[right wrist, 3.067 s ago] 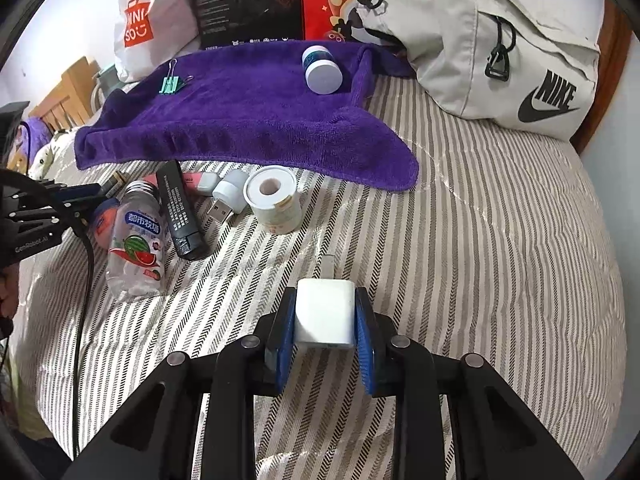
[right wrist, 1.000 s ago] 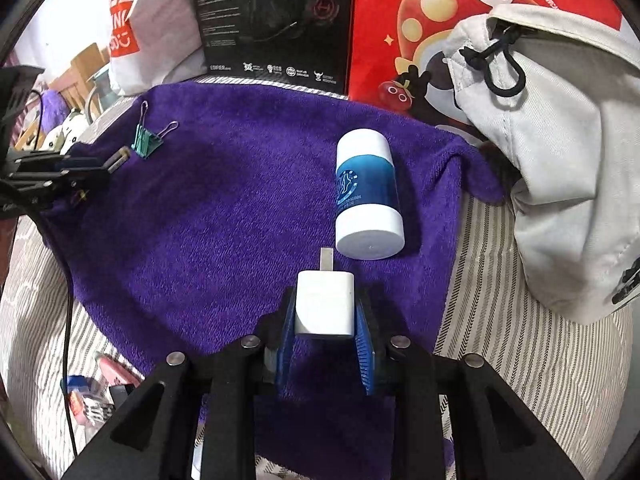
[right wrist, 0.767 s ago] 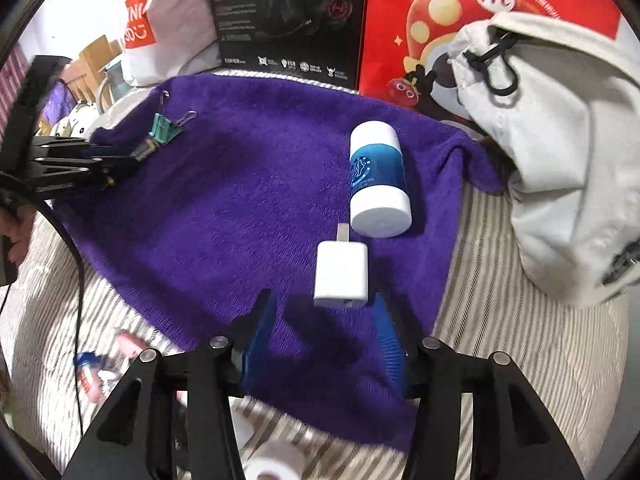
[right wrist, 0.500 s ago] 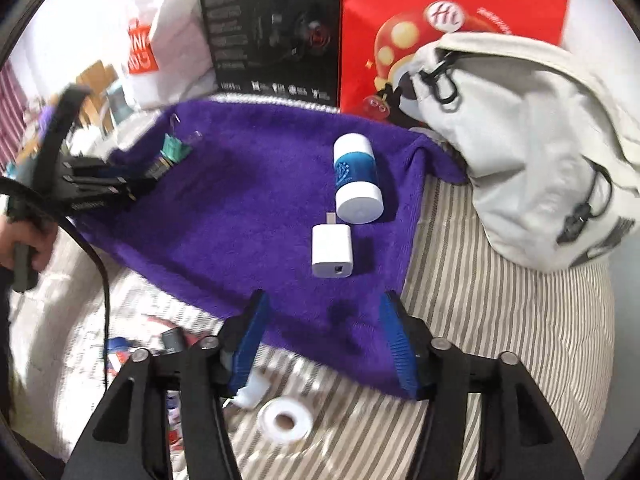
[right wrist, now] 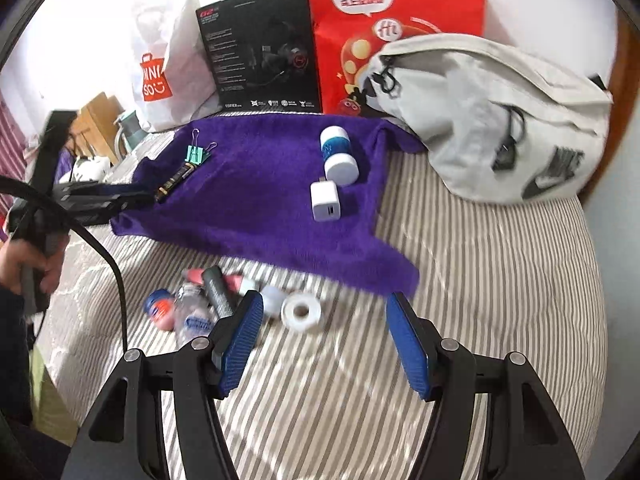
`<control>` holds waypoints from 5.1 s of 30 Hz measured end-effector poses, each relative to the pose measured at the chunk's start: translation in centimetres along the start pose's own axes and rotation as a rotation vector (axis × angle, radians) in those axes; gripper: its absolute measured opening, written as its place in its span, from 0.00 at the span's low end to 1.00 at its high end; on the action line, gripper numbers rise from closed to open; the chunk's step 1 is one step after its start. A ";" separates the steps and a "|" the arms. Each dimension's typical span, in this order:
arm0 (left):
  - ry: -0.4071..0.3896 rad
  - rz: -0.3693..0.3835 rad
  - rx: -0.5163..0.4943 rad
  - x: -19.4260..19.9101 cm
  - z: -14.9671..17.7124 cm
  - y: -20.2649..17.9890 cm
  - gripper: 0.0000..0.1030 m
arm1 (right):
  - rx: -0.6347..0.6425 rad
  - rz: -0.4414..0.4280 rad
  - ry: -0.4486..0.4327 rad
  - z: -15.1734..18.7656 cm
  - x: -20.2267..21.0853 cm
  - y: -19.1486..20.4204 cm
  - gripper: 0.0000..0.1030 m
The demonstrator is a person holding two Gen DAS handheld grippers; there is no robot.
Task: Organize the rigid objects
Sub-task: 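Grasp the blue Vaseline jar with the left tool while the right tool reaches toward the white tape roll, then grasp the white tape roll with the right tool, then carry the Vaseline jar over the towel while the right tool carries the tape roll there, then lower the jar beside the clip while the right tool sets the tape roll down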
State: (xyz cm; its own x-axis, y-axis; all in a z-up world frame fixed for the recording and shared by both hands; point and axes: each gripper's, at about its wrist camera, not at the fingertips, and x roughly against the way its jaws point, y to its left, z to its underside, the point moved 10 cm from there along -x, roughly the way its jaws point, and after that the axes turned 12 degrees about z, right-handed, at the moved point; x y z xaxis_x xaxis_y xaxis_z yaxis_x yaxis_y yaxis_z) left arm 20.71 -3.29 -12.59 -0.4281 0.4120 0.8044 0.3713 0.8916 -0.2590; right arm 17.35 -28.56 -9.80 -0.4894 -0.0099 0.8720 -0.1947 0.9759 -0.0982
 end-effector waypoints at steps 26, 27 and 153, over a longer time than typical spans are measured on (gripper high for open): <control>0.149 0.052 -0.202 -4.4 7.5 -9.9 0.45 | -0.087 -0.015 0.040 5.9 2.8 -1.7 0.63; 0.151 0.043 -0.205 -4.5 7.5 -9.9 0.45 | -0.085 -0.016 0.042 5.8 2.7 -1.5 0.63; 0.044 0.052 0.039 -8.4 -5.7 4.2 0.21 | 0.127 -0.060 0.093 -4.1 -6.8 2.1 0.43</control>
State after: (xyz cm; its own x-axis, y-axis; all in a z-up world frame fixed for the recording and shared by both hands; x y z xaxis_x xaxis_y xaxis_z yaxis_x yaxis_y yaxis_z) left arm 30.59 -4.12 -17.41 -0.3720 0.4502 0.8118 0.3595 0.8762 -0.3211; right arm 23.78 -25.55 -13.96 -0.3942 -0.0415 0.9181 -0.3299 0.9388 -0.0992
